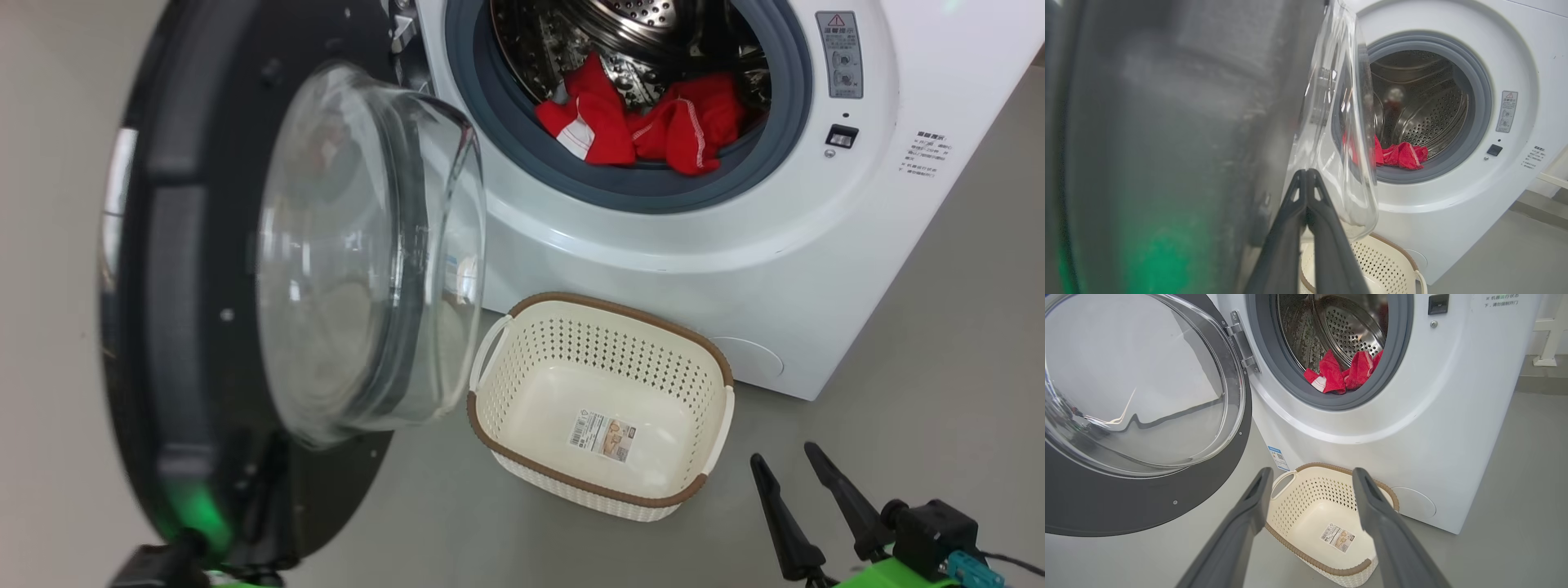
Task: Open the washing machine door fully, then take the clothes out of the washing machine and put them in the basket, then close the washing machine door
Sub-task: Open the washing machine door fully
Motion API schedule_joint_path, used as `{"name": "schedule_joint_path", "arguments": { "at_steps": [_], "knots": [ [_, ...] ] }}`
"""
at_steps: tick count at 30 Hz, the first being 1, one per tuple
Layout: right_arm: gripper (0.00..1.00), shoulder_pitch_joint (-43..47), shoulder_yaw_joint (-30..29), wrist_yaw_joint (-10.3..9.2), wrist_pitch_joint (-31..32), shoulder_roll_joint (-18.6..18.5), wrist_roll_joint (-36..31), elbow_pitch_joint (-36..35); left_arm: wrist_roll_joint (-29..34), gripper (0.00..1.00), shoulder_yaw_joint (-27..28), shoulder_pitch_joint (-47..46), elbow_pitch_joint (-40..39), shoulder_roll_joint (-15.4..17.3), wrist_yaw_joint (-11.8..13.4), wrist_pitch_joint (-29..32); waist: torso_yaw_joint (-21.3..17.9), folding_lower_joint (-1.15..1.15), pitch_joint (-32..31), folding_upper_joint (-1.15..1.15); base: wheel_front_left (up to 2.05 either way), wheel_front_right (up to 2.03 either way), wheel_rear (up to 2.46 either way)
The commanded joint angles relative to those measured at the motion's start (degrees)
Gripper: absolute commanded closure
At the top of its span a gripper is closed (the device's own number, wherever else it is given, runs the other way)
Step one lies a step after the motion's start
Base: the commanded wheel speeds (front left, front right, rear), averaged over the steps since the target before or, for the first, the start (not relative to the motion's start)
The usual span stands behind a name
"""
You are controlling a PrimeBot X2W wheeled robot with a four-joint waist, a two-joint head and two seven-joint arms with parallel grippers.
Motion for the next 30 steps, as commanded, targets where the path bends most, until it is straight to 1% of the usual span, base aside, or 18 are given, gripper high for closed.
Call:
{"name": "schedule_joint_path", "arguments": {
  "at_steps": [1,8,13,18,25,30],
  "knots": [
    [0.00,-2.7,1.2,0.43,-0.7,-0.9,-0.4,-1.6,0.7,1.00,4.5,-1.3,-1.5,0.7,0.7,-0.3,-0.1,0.00,0.2,0.00,0.00,0.00,0.00],
    [0.00,-3.4,1.3,0.43,-0.7,-1.1,-0.4,-1.7,2.2,1.00,13.8,-3.1,-0.7,0.7,-0.1,-0.3,-0.8,0.00,1.1,0.00,0.00,0.00,0.00],
    [0.00,-3.8,1.2,0.43,-0.7,-1.5,-0.4,-1.8,3.7,1.00,20.2,-5.7,1.2,0.7,-1.6,-0.3,-1.3,0.00,1.8,0.00,0.00,0.00,0.00],
    [0.00,-4.2,1.0,0.43,-0.7,-1.8,-0.5,-2.0,5.1,1.00,26.6,-9.2,4.0,0.9,-3.8,-0.3,-1.8,0.00,2.7,0.00,0.00,0.00,0.00],
    [0.00,-4.9,1.0,0.43,-0.7,-2.3,-0.6,-2.2,7.1,1.00,33.9,-14.2,8.3,1.6,-5.9,-0.3,-2.6,0.00,4.2,0.00,0.00,0.00,0.00],
    [0.00,-5.5,1.0,0.43,-0.7,-2.8,-0.6,-2.4,8.2,1.00,38.1,-17.9,12.3,3.3,-7.2,-0.3,-3.0,0.00,5.4,0.00,0.00,0.00,0.00]
  ]
}}
